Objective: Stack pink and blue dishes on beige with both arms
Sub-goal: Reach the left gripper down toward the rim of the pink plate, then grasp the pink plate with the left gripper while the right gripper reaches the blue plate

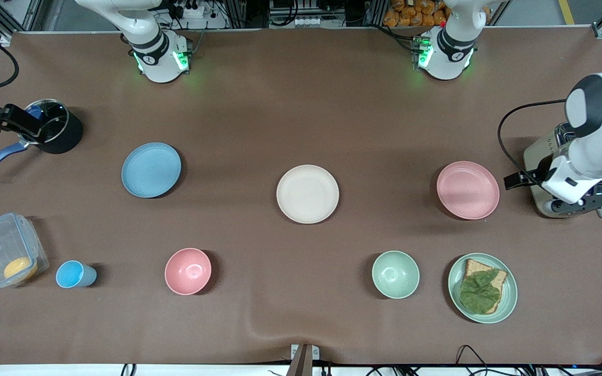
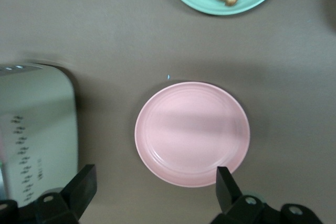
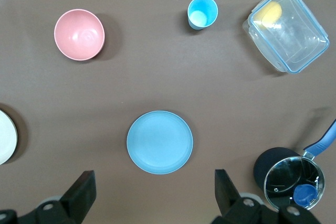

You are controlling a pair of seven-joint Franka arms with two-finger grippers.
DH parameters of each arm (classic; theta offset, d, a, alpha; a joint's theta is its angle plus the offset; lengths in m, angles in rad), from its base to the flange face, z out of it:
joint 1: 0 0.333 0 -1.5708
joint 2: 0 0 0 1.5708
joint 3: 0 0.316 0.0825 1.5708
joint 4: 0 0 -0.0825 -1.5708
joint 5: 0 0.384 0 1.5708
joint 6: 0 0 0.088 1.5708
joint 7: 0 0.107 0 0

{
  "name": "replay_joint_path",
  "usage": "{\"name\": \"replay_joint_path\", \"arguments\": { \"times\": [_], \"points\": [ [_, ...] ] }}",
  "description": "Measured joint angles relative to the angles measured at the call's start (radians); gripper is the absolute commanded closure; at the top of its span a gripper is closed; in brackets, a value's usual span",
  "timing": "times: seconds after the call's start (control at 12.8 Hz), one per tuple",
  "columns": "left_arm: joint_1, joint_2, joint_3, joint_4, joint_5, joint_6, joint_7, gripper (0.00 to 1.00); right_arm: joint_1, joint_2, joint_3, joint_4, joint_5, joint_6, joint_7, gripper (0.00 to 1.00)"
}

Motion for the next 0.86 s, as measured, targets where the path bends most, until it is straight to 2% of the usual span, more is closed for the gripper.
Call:
{"name": "replay_joint_path", "arguments": {
  "times": [0.16, 0.31, 0.7, 0.86],
  "points": [
    [0.019, 0.021, 0.0, -0.088, 0.014, 0.112, 0.001, 0.0, 0.0, 0.0, 0.0, 0.0, 0.0, 0.0, 0.0, 0.0],
    [0.045, 0.058, 0.0, -0.126, 0.016, 0.16, 0.007, 0.0, 0.0, 0.0, 0.0, 0.0, 0.0, 0.0, 0.001, 0.0],
    [0.101, 0.148, 0.0, -0.13, 0.017, 0.194, 0.046, 0.0, -0.001, 0.002, -0.004, -0.004, 0.0, 0.0, 0.001, 0.0],
    [0.12, 0.178, 0.001, -0.131, 0.017, 0.2, 0.047, 0.03, -0.002, 0.006, -0.004, -0.007, 0.0, 0.001, 0.001, 0.0]
  ]
}}
